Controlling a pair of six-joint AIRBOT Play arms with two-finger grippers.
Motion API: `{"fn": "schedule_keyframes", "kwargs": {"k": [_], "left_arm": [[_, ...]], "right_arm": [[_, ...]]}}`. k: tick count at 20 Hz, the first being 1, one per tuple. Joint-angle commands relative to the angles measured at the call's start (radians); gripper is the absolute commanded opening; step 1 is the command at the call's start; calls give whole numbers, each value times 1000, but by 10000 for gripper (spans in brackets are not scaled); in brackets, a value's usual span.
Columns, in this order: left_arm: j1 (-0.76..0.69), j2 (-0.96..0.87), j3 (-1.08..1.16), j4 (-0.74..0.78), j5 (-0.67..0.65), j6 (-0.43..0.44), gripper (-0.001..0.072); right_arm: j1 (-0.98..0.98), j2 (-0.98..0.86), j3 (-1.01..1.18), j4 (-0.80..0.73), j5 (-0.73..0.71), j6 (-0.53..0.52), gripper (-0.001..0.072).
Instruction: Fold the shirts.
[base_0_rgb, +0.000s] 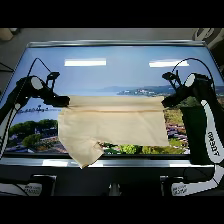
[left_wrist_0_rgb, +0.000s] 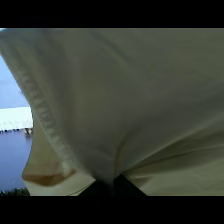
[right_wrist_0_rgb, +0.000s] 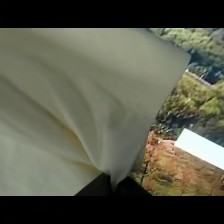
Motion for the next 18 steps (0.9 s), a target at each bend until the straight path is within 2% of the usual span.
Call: {"fn": "schedule_keyframes", "kwargs": {"k": [1,2,3,4,5,6,7,9,11,13,15,18], "left_arm": [[9,-20,-47,-8,-37,-42,24],[16,-19,-30,-27,-45,-42,27],[26,-19,0,-50,-72,-38,150],[34,-18,37,-55,-105,-39,403],[47,-8,72,-51,-143,-28,462],[66,12,87,-51,-177,-11,458],[90,36,84,-52,-200,-13,459],[132,105,2,-53,-244,-15,460],[153,220,-211,-64,-237,-10,461],[159,368,-475,-119,-168,15,460],[159,504,-689,-186,-106,14,460],[159,610,-867,-301,-28,14,460]], "right_arm": [[-1,-3,-70,84,39,-2,18],[-1,5,-68,92,33,11,24],[-2,21,-68,89,12,28,137],[-2,43,-63,84,14,25,208],[-2,74,-57,53,36,27,223],[-2,109,-57,20,64,27,351],[-2,143,-57,-29,109,27,440],[-25,183,-74,-91,195,31,440],[-103,202,-131,-22,273,10,429],[-183,218,-195,84,339,-51,381],[-221,242,-249,154,333,-56,382],[-219,249,-301,152,314,-64,384]]}}
